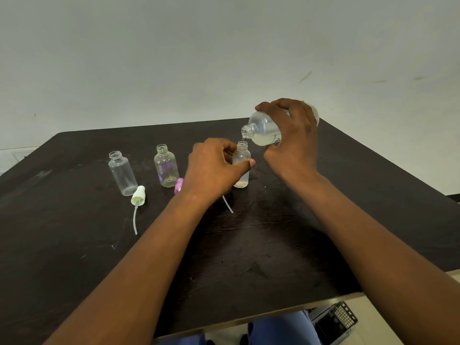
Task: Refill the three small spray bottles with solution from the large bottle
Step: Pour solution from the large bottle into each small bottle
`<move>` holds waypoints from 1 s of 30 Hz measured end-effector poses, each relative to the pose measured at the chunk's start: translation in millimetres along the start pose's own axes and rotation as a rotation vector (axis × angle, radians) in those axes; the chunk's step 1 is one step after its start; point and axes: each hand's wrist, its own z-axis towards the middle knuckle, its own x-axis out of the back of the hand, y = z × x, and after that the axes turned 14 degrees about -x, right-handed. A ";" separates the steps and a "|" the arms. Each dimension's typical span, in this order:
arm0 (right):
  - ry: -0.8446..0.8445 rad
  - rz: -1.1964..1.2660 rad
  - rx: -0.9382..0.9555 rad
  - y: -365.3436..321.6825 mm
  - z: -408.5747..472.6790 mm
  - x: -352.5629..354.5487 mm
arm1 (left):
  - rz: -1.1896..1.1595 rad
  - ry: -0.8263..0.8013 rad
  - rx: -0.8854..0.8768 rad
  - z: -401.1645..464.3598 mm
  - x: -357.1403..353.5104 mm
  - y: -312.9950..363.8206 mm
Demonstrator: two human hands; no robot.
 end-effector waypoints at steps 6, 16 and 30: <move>0.006 0.000 0.013 0.4 -0.6 -0.4 | 0.000 0.006 0.002 -0.4 0.0 0.4; 0.007 0.000 0.004 -1.6 -0.9 1.4 | -0.006 0.003 0.000 -0.3 -1.3 -2.0; -0.004 0.006 0.002 -1.5 -0.3 1.5 | -0.005 0.002 -0.002 -0.1 -1.4 -1.7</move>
